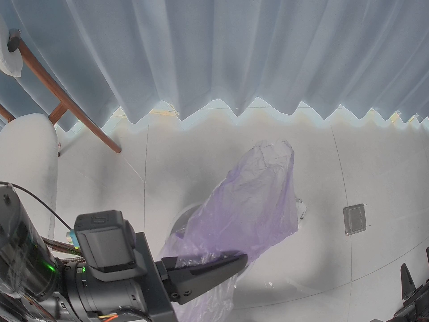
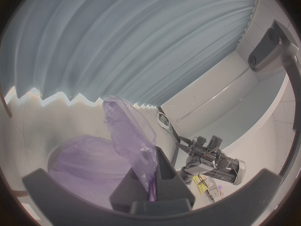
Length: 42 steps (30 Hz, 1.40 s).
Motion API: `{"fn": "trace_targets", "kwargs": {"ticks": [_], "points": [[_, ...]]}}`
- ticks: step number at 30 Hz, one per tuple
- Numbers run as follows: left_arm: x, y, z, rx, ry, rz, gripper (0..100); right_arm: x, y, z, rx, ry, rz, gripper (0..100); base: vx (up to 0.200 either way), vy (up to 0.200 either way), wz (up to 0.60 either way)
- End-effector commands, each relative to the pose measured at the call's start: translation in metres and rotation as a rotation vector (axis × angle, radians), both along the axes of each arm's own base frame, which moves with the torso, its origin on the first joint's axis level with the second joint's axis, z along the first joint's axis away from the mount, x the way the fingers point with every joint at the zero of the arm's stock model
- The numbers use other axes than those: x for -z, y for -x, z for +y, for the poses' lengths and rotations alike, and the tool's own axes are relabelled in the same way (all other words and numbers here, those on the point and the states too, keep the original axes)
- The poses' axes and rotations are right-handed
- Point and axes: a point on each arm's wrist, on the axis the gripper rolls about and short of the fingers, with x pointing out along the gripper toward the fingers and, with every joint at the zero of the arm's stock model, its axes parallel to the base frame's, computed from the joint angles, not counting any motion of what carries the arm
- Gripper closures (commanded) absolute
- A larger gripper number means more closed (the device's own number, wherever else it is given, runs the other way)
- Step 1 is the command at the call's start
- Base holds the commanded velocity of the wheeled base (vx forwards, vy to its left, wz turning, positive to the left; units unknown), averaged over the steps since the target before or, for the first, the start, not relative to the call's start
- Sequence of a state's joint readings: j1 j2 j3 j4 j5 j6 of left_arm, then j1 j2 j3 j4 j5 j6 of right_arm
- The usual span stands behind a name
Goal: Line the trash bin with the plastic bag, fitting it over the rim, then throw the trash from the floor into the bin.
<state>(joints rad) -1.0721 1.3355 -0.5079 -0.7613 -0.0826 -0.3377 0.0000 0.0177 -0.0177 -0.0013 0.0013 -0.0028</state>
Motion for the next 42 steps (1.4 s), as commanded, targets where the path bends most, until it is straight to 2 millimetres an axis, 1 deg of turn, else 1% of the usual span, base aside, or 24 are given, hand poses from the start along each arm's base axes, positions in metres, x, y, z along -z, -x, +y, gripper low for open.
{"fn": "trace_targets", "kwargs": {"ticks": [1, 3, 4, 5, 6, 7, 10, 16, 20, 26, 31, 36, 42], "points": [[0.008, -0.004, 0.005, -0.028, -0.03, 0.008, 100, 0.005, 0.0, 0.0, 0.0, 0.0, -0.002, 0, 0.0, 0.0, 0.0], [0.012, -0.011, 0.01, -0.07, -0.041, 0.017, 100, 0.005, 0.0, 0.0, 0.0, 0.0, -0.002, 0, 0.0, 0.0, 0.0], [0.012, -0.011, 0.01, -0.07, -0.041, 0.017, 100, 0.005, 0.0, 0.0, 0.0, 0.0, -0.002, 0, 0.0, 0.0, 0.0], [0.017, -0.02, 0.013, -0.114, -0.058, 0.029, 100, 0.005, 0.0, 0.0, 0.0, 0.0, -0.002, 0, 0.0, 0.0, 0.0], [0.017, -0.02, 0.013, -0.114, -0.058, 0.029, 100, 0.005, 0.0, 0.0, 0.0, 0.0, -0.002, 0, 0.0, 0.0, 0.0], [0.021, -0.029, 0.014, -0.151, -0.075, 0.04, 100, 0.005, 0.0, 0.0, 0.0, 0.0, -0.002, 0, 0.0, 0.0, 0.0], [0.023, -0.034, 0.018, -0.183, -0.076, 0.048, 100, 0.005, 0.0, 0.0, 0.0, 0.0, -0.002, 0, 0.0, 0.0, 0.0], [0.022, -0.034, 0.023, -0.2, -0.073, 0.041, 100, 0.005, 0.0, 0.0, 0.0, 0.0, -0.002, 0, 0.0, 0.0, 0.0], [0.027, -0.033, 0.024, -0.198, -0.09, 0.048, 100, 0.005, 0.0, 0.0, 0.0, 0.0, -0.002, 0, 0.0, 0.0, 0.0], [0.027, -0.033, 0.024, -0.198, -0.092, 0.042, 100, 0.005, 0.0, 0.0, 0.0, 0.0, -0.002, 0, 0.0, 0.0, 0.0], [0.031, -0.033, 0.026, -0.206, -0.128, 0.013, 100, 0.005, 0.0, 0.0, 0.0, 0.0, -0.002, 0, 0.0, 0.0, 0.0], [0.032, -0.037, 0.033, -0.239, -0.147, -0.011, 100, 0.005, 0.0, 0.0, 0.0, 0.0, -0.002, 0, 0.0, 0.0, 0.0], [0.033, -0.039, 0.034, -0.246, -0.152, -0.009, 100, 0.005, 0.0, 0.0, 0.0, 0.0, -0.002, 0, 0.0, 0.0, 0.0]]}}
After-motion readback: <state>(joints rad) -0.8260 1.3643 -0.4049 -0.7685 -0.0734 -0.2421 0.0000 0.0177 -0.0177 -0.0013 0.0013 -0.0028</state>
